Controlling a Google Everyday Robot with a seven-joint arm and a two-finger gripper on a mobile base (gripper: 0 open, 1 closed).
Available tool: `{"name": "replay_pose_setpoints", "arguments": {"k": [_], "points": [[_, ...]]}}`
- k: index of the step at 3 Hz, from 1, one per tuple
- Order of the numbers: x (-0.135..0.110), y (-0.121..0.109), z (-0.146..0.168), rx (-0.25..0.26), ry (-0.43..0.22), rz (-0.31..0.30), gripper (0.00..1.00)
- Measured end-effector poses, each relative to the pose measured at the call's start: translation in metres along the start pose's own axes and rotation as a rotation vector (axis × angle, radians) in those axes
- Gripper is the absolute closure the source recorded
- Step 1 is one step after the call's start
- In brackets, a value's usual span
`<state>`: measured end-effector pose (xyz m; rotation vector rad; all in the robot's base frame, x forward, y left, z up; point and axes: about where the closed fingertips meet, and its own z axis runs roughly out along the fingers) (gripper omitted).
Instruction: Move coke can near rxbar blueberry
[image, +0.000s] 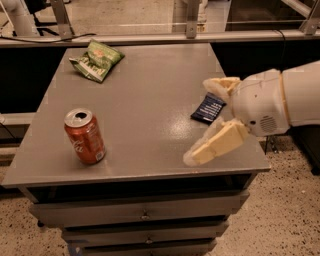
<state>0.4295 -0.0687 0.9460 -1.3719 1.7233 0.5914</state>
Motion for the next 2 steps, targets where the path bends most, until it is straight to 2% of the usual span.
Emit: {"name": "replay_pose_setpoints", "arguments": {"k": [2], "points": [[-0.013, 0.069, 0.106, -0.113, -0.205, 0.021, 0.00]]}}
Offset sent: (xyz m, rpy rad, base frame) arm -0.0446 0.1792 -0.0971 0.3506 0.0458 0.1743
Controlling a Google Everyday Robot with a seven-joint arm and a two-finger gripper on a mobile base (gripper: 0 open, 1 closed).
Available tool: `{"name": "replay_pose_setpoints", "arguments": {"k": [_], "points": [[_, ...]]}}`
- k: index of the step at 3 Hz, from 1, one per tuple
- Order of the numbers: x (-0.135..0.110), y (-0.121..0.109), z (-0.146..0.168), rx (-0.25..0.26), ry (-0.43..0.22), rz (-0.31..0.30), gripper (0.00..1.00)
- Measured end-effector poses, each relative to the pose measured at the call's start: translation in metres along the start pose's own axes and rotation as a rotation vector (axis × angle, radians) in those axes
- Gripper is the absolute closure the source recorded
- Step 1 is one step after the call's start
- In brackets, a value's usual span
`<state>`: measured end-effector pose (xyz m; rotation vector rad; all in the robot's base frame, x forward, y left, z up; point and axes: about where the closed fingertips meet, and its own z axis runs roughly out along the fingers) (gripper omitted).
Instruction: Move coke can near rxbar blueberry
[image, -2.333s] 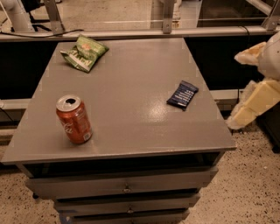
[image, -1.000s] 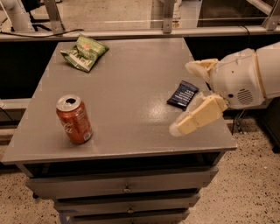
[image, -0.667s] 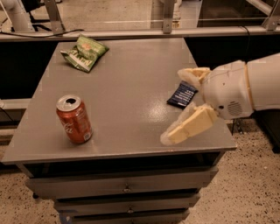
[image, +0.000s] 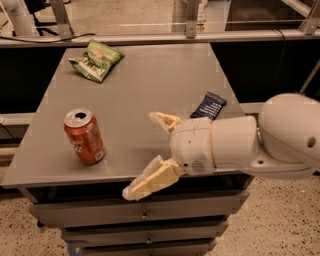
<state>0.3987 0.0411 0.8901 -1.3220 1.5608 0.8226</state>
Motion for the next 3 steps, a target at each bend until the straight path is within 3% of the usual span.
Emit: {"name": "replay_pose_setpoints", "arguments": {"k": [2, 3], "points": [[-0.010, 0.004, 0.093, -0.047, -0.185, -0.015, 0.00], [-0.010, -0.002, 0.115, -0.043, -0.239, -0.019, 0.02]]}}
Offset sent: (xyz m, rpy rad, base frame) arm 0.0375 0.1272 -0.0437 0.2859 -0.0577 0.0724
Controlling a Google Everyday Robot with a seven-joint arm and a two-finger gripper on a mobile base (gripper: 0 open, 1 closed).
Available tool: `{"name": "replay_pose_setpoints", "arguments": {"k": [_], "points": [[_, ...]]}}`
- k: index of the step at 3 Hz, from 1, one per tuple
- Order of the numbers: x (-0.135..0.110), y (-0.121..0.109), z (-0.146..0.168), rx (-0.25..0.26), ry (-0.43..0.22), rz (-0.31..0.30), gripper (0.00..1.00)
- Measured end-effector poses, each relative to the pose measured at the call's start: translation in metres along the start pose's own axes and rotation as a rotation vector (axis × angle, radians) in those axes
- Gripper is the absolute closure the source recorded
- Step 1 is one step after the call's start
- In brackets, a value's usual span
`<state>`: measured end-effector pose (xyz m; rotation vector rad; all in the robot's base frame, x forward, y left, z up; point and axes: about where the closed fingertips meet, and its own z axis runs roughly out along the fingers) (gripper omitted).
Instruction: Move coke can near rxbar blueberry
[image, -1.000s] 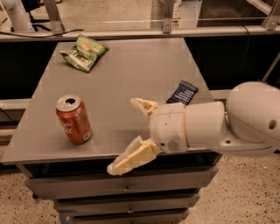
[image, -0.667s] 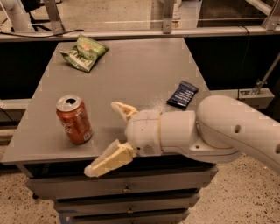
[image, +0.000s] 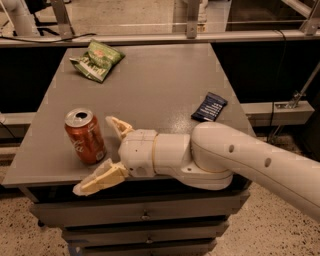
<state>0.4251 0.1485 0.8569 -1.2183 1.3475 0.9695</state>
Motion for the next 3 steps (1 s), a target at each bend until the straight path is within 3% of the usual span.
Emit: {"name": "replay_pose_setpoints", "arguments": {"k": [1, 3], "points": [[-0.001, -0.018, 0.004, 0.052, -0.039, -0.032, 0.25], [-0.009, -0.038, -0.013, 0.130, -0.053, -0.066, 0.71]]}}
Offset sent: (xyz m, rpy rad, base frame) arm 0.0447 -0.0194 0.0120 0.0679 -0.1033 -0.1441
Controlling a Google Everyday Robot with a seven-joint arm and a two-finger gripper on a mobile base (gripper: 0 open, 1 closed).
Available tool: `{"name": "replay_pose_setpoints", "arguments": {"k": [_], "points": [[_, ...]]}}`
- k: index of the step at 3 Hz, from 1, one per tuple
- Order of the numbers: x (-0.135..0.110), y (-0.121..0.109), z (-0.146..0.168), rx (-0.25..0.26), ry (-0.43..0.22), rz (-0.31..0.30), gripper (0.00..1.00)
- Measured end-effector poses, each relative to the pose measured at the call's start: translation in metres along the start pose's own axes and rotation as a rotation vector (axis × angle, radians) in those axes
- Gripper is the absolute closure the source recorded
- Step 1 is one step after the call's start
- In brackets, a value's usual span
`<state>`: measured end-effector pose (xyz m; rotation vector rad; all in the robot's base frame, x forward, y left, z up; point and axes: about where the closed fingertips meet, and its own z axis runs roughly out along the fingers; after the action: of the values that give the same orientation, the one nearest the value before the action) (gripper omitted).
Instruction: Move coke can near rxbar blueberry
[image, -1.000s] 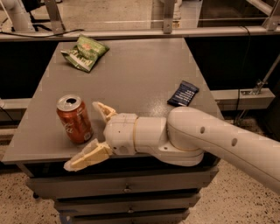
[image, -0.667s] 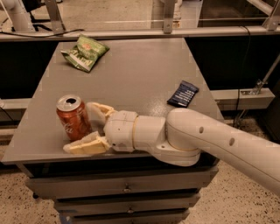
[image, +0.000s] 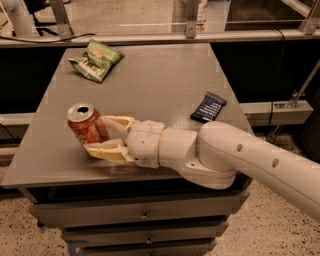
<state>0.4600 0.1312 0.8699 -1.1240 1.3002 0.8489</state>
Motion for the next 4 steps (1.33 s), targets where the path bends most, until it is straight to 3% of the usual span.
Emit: {"name": "replay_pose_setpoints", "arguments": {"k": [1, 2, 3, 4], "points": [[-0.006, -0.012, -0.032, 0.045, 0.033, -0.021, 0.95], [-0.014, -0.017, -0.090, 0.107, 0.090, -0.033, 1.00], [-0.042, -0.032, -0.196, 0.250, 0.158, -0.054, 1.00], [-0.044, -0.034, -0.227, 0.287, 0.172, -0.049, 1.00]]}}
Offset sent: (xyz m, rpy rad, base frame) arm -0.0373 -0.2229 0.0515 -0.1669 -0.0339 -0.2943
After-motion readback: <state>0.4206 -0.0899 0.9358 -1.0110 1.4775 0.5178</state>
